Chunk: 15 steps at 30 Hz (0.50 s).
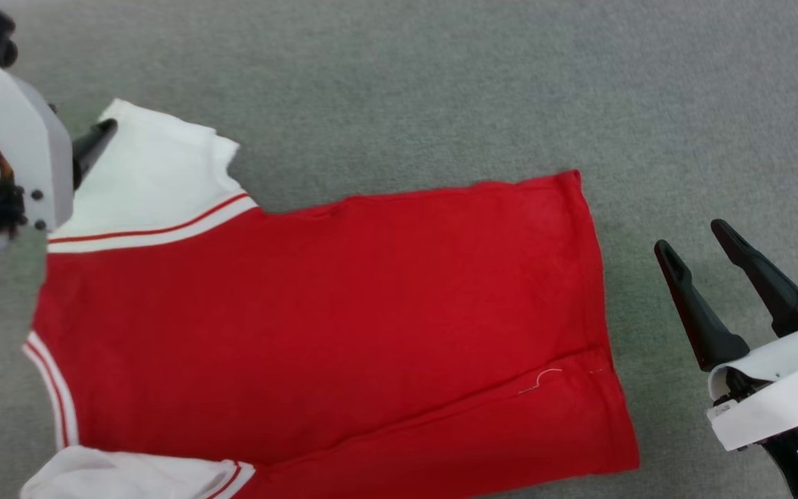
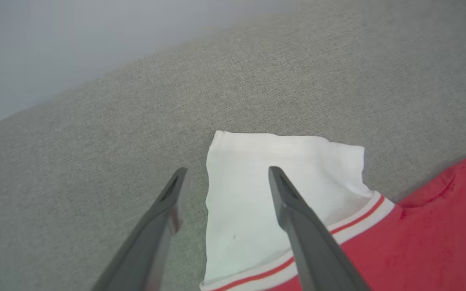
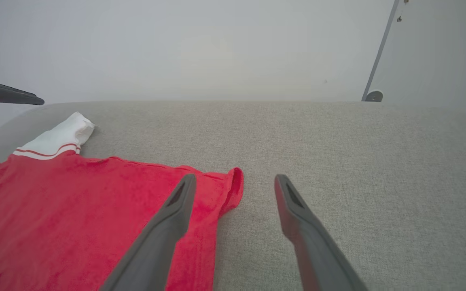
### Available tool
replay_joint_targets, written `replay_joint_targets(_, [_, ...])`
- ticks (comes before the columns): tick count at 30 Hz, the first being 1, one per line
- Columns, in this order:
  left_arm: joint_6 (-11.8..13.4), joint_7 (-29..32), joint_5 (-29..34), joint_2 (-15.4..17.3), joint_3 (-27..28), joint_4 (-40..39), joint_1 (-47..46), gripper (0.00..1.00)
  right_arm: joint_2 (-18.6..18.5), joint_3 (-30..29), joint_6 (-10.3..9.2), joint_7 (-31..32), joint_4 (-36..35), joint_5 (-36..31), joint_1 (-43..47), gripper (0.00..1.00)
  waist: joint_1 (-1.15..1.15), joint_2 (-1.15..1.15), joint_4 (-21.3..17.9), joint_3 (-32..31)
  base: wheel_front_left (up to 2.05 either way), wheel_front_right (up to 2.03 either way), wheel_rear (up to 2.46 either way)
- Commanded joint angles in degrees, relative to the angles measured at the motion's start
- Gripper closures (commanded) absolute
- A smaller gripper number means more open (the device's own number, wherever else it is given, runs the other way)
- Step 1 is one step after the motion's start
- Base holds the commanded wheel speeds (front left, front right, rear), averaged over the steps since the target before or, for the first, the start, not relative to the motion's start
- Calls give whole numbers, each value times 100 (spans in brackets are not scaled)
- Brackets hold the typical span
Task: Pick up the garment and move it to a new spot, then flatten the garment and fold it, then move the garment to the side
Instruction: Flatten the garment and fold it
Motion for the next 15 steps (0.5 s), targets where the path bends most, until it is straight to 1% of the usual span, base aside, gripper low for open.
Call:
replay_joint_targets(1, [-88, 172, 36, -37, -47, 134, -153, 0, 37, 23, 0, -58, 33, 16, -67, 0, 0, 0, -222, 249, 0, 0, 0])
replay_joint_targets(5, [-247, 639, 113, -122, -162, 524, -481, 0, 53, 96, 0, -145, 120, 61, -158, 0, 0, 0, -326, 424, 0, 0, 0])
replay_joint_targets(8, [-318, 978, 120, -197, -249, 836, -670, 0, 63, 149, 0, -190, 189, 123, -194, 0, 0, 0, -387, 517, 0, 0, 0])
replay_joint_targets(11, [-324, 1263, 93, -278, -311, 1117, -796, 0, 54, 178, 0, -209, 249, 162, -266, 0, 0, 0, -426, 572, 0, 0, 0])
replay_joint_targets(15, [-353, 1500, 111, -391, -415, 1455, -860, 0, 15, 184, 0, -205, 312, 217, -289, 0, 0, 0, -447, 617, 0, 0, 0])
